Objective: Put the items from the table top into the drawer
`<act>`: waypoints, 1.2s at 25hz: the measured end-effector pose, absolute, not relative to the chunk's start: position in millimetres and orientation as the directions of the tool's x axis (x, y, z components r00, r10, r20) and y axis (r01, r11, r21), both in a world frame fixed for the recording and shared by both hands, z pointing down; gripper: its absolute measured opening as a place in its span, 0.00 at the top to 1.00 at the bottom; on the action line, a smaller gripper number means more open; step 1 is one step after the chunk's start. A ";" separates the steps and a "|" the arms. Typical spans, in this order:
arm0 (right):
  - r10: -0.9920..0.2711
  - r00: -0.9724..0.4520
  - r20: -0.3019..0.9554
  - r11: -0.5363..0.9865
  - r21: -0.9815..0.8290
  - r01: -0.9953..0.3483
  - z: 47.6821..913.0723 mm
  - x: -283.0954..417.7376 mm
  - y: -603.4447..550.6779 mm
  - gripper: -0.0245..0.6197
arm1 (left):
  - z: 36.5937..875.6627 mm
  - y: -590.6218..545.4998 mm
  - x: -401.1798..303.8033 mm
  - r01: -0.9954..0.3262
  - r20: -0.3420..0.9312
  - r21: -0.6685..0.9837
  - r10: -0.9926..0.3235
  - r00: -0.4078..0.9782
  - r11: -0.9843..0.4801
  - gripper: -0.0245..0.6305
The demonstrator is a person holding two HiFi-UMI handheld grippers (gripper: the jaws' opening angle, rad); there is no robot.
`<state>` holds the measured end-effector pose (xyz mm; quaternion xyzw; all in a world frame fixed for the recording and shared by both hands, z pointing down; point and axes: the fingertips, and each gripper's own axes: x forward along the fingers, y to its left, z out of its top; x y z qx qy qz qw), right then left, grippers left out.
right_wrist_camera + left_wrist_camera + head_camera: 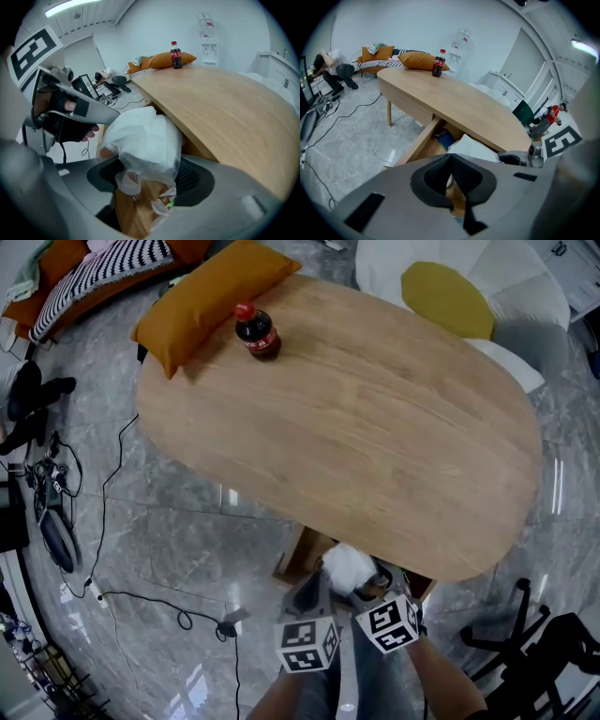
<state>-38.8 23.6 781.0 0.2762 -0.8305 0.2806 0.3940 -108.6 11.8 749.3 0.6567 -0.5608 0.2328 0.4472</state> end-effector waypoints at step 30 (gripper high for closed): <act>-0.135 -0.498 0.857 0.658 -0.298 -0.691 799.6 -32.7 40.9 0.30 | 748.8 -6.9 -96.2 -0.938 0.800 0.345 -0.518 0.302 -0.015 0.95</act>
